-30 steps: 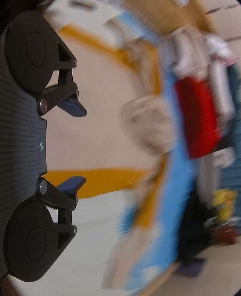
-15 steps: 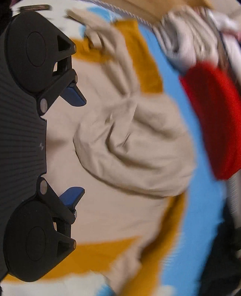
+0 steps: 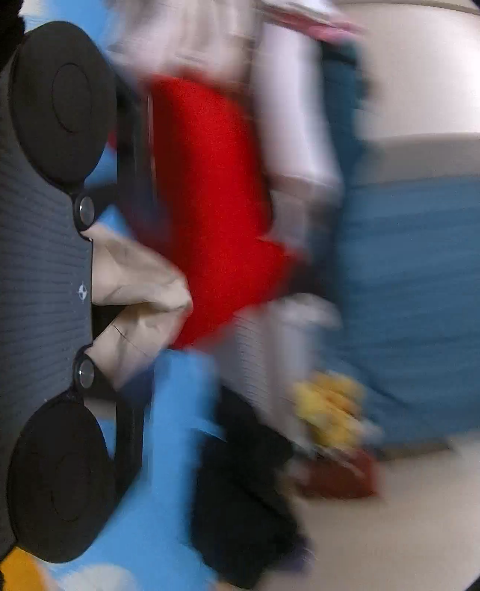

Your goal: Fold large clothes

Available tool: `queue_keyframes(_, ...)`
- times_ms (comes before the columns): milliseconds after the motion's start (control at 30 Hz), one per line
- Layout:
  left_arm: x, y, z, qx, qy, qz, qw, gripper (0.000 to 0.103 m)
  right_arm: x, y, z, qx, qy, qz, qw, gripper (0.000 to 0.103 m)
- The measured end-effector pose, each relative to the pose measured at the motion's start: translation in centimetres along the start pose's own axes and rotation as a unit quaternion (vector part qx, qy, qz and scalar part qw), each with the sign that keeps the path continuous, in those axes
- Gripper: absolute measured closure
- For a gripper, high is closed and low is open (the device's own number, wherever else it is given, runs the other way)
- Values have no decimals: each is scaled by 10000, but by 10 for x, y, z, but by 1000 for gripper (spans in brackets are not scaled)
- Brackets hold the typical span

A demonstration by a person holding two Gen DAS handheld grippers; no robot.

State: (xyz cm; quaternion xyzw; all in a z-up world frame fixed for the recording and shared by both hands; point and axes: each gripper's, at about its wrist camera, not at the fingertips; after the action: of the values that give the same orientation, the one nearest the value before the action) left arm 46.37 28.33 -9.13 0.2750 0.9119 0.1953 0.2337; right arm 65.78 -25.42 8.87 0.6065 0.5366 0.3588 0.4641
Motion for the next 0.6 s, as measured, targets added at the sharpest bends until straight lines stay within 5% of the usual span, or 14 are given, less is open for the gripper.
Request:
queue_keyframes(67, 9, 4, 6, 154, -100, -305, 9994, 0, -5, -8, -10, -83, 201, -444, 9988, 3)
queue_keyframes(233, 27, 20, 16, 115, -295, -948, 9950, 0, -28, -109, -22, 1087, 770, -966, 9864, 5)
queue_keyframes(367, 40, 35, 28, -151, -509, -2281, 9722, 0, -45, -173, -40, 1772, 1031, -721, 9761, 7)
queue_keyframes(500, 30, 41, 32, -409, -338, -2662, 9625, 0, -57, -202, -53, 2070, 1097, -733, 9694, 7)
queue_keyframes(600, 23, 50, 37, -284, -435, -2629, 9634, 0, -63, -209, -65, 2113, 1159, -623, 9685, 7)
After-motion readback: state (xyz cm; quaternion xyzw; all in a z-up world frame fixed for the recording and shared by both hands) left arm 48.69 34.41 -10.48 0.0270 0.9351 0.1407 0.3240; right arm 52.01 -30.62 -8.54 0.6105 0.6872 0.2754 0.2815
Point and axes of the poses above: each gripper's, at about its wrist camera, not at the fingertips, and z roughly the way its jaws point, x to its left, y to its top, and after that the axes turned 14 degrees about -z, right-handed
